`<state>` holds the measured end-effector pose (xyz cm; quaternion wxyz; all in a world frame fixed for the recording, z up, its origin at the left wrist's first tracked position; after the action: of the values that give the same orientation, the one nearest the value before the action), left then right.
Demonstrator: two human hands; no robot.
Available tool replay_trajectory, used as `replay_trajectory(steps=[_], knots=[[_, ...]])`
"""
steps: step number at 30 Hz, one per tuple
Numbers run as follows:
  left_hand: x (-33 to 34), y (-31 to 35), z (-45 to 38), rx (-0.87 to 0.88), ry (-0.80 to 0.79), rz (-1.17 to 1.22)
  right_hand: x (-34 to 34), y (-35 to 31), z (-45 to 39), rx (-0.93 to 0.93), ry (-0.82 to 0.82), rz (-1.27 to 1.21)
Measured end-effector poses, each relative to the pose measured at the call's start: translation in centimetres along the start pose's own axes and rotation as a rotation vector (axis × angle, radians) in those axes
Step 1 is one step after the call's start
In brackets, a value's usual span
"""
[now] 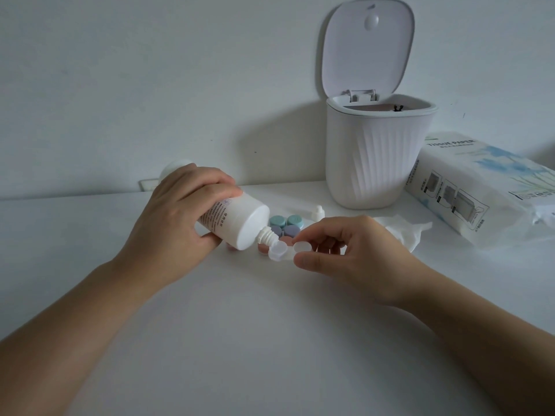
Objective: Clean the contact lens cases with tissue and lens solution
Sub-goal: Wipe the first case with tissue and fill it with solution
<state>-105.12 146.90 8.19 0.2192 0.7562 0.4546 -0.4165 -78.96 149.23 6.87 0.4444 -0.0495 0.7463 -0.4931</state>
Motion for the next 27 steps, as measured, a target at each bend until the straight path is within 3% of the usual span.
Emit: replay_trajectory(steps=[27], knots=[[0.16,-0.24,0.1,-0.019,-0.003,0.003,-0.19,0.07,0.04,0.029,0.022,-0.011]])
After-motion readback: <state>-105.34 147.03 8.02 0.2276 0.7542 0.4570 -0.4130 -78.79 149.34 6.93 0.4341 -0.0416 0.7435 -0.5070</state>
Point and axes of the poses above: each hand's wrist, its own z-axis away from the middle knuckle, its own x-axis out of the palm, y = z × x, the point moved 2 cm from there along -z, towards the middle knuckle, and after that the axes turned 14 degrees about -y, right-handed, at the moved point
